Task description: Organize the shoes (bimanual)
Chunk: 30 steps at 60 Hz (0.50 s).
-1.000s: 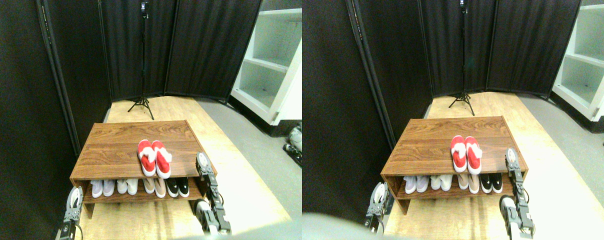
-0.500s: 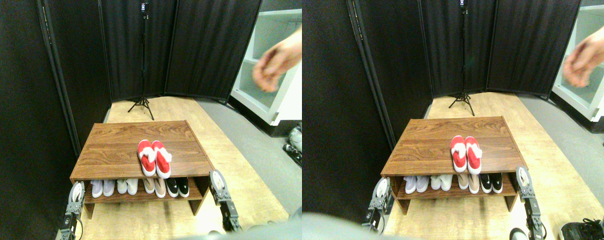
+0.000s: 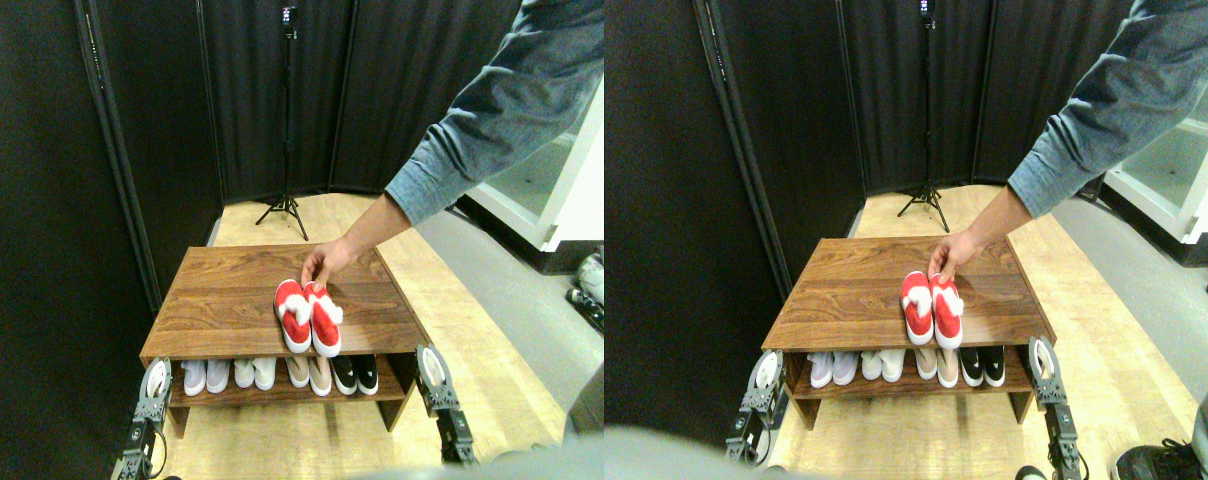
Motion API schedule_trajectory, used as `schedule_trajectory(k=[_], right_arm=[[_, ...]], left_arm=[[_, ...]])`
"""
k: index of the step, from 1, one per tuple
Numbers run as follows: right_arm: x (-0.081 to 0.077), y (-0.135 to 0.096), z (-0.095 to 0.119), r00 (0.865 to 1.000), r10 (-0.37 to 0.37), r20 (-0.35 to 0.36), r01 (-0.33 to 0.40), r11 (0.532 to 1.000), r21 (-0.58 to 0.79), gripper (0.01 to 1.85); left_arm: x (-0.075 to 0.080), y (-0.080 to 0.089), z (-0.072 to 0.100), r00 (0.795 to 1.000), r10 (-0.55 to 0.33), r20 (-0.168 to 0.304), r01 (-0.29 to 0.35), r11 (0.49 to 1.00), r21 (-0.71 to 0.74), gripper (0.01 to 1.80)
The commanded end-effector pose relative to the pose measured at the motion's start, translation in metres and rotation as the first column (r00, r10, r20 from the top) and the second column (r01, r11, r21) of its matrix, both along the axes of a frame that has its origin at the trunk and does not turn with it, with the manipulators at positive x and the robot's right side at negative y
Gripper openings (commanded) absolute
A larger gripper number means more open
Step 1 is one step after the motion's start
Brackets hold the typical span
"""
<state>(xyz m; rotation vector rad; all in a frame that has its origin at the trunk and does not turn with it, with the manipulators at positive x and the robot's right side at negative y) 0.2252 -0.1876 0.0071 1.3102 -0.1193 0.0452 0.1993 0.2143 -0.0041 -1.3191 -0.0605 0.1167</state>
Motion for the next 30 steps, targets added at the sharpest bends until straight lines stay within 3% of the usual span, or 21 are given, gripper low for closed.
schedule_trajectory(k=[1,30], right_arm=[[0.0017,0.0036,0.0090,0.999,0.005,0.043,-0.006,1.000,0.017,0.01],[0.0038,0.0100,0.0092,1.000,0.015,0.009,-0.016,0.999,0.045,0.01]], left_arm=[[0.0013,-0.0004,0.0041,0.999,0.004,0.034,-0.004,1.000,0.003,0.01],[-0.0039,0.0008,0.0029,0.999,0.025,0.037,-0.026,1.000,0.014,0.01]])
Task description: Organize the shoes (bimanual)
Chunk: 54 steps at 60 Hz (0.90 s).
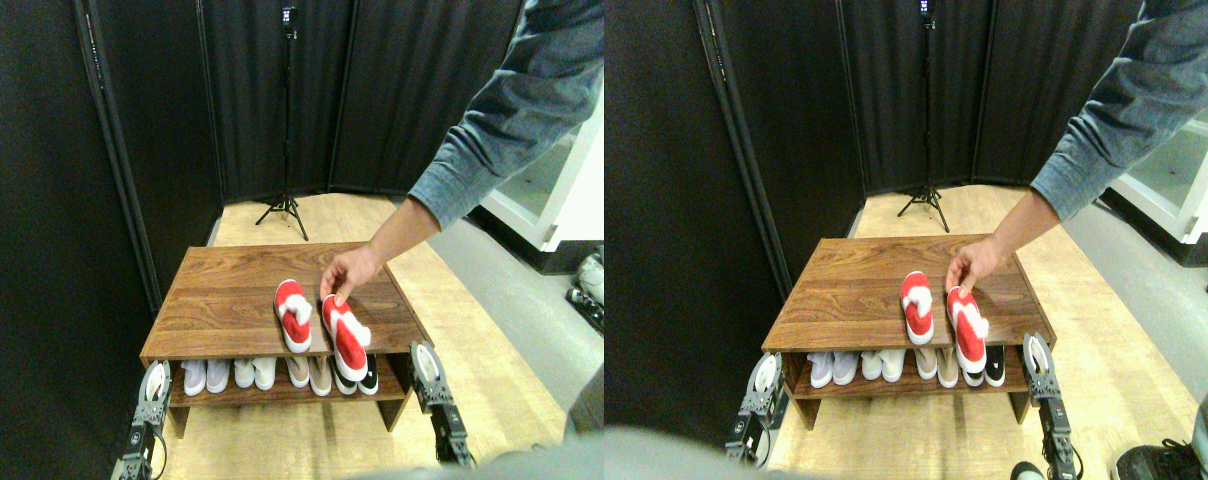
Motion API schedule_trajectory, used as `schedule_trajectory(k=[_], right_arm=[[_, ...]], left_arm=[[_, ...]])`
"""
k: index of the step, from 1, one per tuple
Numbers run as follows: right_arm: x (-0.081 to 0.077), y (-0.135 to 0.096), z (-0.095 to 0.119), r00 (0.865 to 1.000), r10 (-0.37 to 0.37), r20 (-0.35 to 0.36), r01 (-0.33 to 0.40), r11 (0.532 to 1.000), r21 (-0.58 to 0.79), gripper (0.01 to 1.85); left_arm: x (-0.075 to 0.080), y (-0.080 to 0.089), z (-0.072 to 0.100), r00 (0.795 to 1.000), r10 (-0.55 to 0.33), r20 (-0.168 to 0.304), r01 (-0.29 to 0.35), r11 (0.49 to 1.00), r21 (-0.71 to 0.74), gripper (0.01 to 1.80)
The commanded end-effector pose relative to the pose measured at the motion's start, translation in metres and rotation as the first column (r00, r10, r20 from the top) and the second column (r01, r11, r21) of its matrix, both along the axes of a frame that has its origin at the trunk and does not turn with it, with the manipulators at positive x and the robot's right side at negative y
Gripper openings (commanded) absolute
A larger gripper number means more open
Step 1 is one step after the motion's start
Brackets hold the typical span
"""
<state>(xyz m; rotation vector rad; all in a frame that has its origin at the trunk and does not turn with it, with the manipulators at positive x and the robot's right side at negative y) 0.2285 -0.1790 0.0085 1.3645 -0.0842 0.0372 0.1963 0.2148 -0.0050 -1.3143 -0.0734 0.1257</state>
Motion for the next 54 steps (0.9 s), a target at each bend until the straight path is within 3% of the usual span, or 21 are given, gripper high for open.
schedule_trajectory(k=[1,25,31,36,38,40,41,42,44,50,54], right_arm=[[0.001,0.001,0.008,0.999,-0.002,0.038,0.002,1.000,-0.005,0.01],[0.001,0.004,0.009,1.000,0.004,0.029,-0.005,0.999,0.041,0.01],[-0.001,0.007,0.009,0.999,0.033,0.034,-0.033,0.999,0.010,0.01],[-0.003,0.012,0.009,0.997,0.077,0.004,-0.078,0.995,0.063,0.04],[-0.005,0.015,0.008,0.995,0.097,-0.026,-0.095,0.993,0.066,0.49],[-0.007,0.019,0.007,0.993,0.105,-0.060,-0.098,0.990,0.099,0.84],[-0.007,0.019,0.007,0.993,0.105,-0.060,-0.098,0.990,0.099,0.84],[-0.008,0.022,0.006,0.990,0.114,-0.080,-0.105,0.989,0.106,1.12],[-0.010,0.026,0.004,0.987,0.132,-0.088,-0.123,0.987,0.103,1.36],[-0.012,0.037,-0.003,0.976,0.185,-0.117,-0.176,0.981,0.088,1.67],[-0.012,0.043,-0.008,0.969,0.213,-0.123,-0.201,0.974,0.100,1.68]], left_arm=[[-0.001,0.000,0.004,0.999,0.011,0.033,-0.011,1.000,0.011,0.01],[0.000,0.000,0.003,0.999,0.011,0.036,-0.012,1.000,0.023,0.01],[0.001,0.000,0.003,0.999,0.015,0.034,-0.015,1.000,0.013,0.01],[0.002,0.001,0.003,0.999,0.008,0.034,-0.009,1.000,0.015,0.01],[0.002,0.001,0.003,0.999,0.011,0.031,-0.011,1.000,0.012,0.01],[0.002,0.001,0.003,0.999,0.010,0.032,-0.010,1.000,0.015,0.01],[0.002,0.001,0.003,0.999,0.010,0.032,-0.010,1.000,0.015,0.01],[0.003,0.001,0.003,0.999,0.007,0.033,-0.008,1.000,0.014,0.01],[0.003,0.002,0.003,0.999,0.006,0.031,-0.007,1.000,0.013,0.01],[0.004,0.002,0.003,0.999,0.011,0.030,-0.012,1.000,0.020,0.01],[0.004,0.002,0.004,1.000,0.013,0.028,-0.013,1.000,0.019,0.01]])
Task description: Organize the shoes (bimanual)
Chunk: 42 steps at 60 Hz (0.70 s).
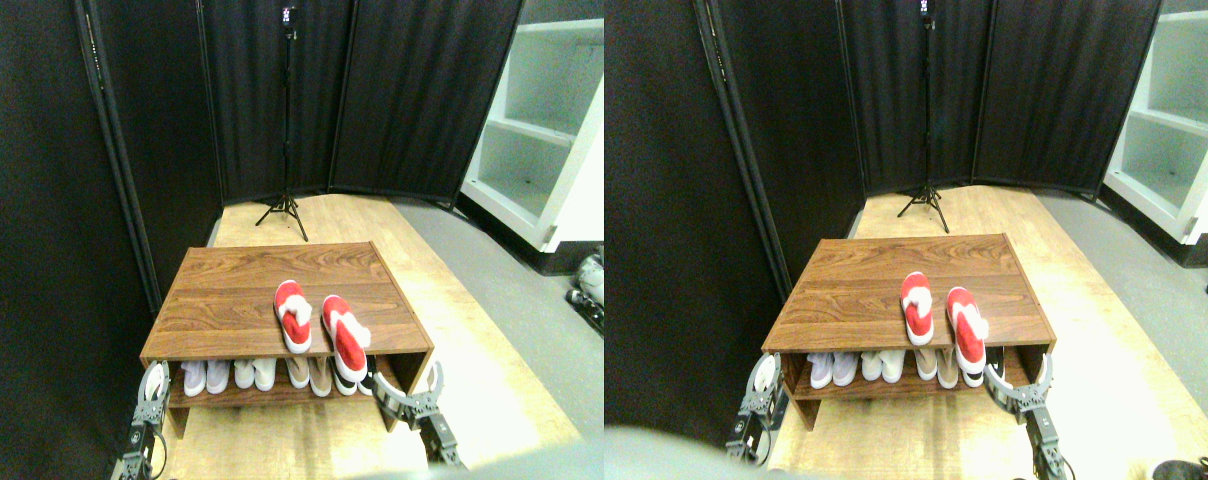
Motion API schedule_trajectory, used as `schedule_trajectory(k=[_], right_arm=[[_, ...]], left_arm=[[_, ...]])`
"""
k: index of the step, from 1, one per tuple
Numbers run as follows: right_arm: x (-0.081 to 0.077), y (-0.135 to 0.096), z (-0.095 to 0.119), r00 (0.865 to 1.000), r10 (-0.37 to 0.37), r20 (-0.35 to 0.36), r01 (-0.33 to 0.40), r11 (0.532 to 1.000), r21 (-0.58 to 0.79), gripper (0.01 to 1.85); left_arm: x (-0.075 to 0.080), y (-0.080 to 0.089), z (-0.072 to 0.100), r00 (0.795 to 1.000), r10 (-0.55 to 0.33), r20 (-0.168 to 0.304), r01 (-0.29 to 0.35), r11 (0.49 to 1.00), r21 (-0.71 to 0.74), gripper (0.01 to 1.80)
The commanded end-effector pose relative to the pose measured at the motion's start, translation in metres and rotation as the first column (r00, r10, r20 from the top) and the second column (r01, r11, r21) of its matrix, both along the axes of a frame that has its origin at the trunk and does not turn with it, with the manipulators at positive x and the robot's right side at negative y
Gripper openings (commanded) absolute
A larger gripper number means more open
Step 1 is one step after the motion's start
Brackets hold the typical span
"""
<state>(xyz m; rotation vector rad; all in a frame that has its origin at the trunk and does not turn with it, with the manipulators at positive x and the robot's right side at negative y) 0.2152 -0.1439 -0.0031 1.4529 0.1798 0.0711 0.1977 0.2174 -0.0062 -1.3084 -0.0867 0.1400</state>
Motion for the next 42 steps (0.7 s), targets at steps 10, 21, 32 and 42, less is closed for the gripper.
schedule_trajectory(k=[10,21,32,42], right_arm=[[0.007,0.022,-0.012,0.999,0.050,-0.008,-0.049,0.998,0.050,1.67],[0.022,0.034,-0.030,0.996,0.090,-0.024,-0.088,0.993,0.085,1.63],[0.036,0.039,-0.040,0.994,0.096,-0.054,-0.091,0.991,0.098,1.58],[0.050,0.041,-0.050,0.994,0.080,-0.080,-0.071,0.991,0.109,1.58]], left_arm=[[0.002,0.000,0.006,0.999,0.018,0.028,-0.019,1.000,0.021,0.01],[0.000,0.001,0.007,0.999,0.022,0.030,-0.023,0.999,0.034,0.01],[-0.002,0.003,0.007,0.999,0.034,0.032,-0.035,0.998,0.042,0.01],[-0.005,0.005,0.009,0.999,0.043,0.028,-0.044,0.998,0.041,0.01]])
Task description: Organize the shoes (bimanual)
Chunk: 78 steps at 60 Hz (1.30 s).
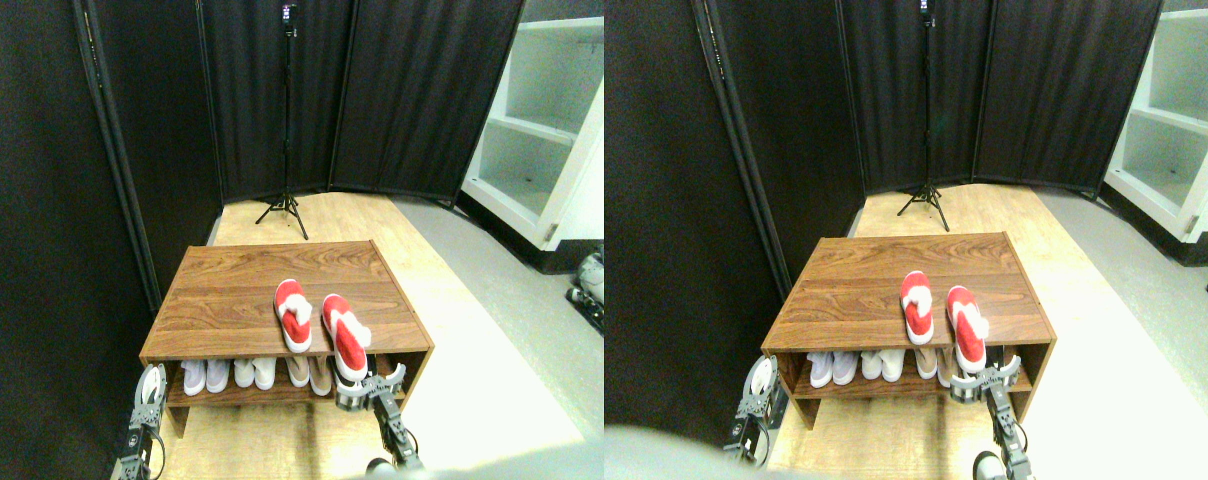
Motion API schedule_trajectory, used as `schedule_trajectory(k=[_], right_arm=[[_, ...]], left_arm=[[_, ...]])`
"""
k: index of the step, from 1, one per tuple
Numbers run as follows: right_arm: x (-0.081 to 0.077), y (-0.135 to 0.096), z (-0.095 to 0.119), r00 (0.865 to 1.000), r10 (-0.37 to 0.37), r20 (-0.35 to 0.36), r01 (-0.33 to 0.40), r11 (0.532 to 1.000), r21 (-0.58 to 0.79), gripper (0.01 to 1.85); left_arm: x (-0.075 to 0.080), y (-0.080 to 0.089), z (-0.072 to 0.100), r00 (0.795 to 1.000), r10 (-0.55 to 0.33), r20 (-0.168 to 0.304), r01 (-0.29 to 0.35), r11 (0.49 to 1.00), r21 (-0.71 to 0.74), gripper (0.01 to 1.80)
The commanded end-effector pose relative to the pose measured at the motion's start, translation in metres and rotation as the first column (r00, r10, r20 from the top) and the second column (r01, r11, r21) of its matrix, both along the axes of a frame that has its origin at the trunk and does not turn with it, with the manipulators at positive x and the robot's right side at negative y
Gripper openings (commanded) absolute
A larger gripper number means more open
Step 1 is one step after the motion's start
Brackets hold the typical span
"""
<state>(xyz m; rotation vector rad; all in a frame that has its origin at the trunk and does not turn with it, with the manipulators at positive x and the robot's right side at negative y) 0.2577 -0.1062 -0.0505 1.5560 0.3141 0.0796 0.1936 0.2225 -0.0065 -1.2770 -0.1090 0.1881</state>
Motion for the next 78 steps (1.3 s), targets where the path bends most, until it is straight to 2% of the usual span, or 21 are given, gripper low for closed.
schedule_trajectory(k=[1,17,40,56,65,70,78], right_arm=[[0.010,0.004,-0.004,1.000,-0.003,0.006,0.003,1.000,0.002,1.57],[0.040,0.012,-0.020,0.999,-0.012,-0.030,0.011,1.000,-0.028,1.49],[0.063,0.016,-0.031,0.998,-0.027,-0.060,0.025,0.999,-0.029,1.45],[0.048,0.011,-0.018,1.000,-0.002,-0.015,0.002,0.999,-0.040,1.49],[0.020,0.003,0.001,0.999,0.041,0.028,-0.040,0.998,-0.038,1.53],[0.010,-0.004,0.007,0.997,0.062,0.048,-0.060,0.998,-0.033,1.53],[-0.005,-0.023,0.023,0.995,0.046,0.086,-0.044,0.999,-0.025,1.54]], left_arm=[[-0.001,0.000,0.009,0.999,-0.002,0.040,0.002,1.000,0.012,0.01],[-0.004,0.002,0.009,0.999,-0.018,0.044,0.016,0.999,0.032,0.01],[-0.006,0.001,0.009,0.999,-0.006,0.046,0.004,0.999,0.038,0.01],[-0.006,0.001,0.009,0.999,-0.009,0.053,0.007,0.999,0.032,0.01],[-0.006,0.001,0.008,0.998,-0.013,0.054,0.011,0.999,0.032,0.01],[-0.006,0.000,0.009,0.998,-0.012,0.055,0.011,0.999,0.033,0.01],[-0.005,-0.001,0.010,0.999,-0.013,0.048,0.011,0.999,0.033,0.01]])
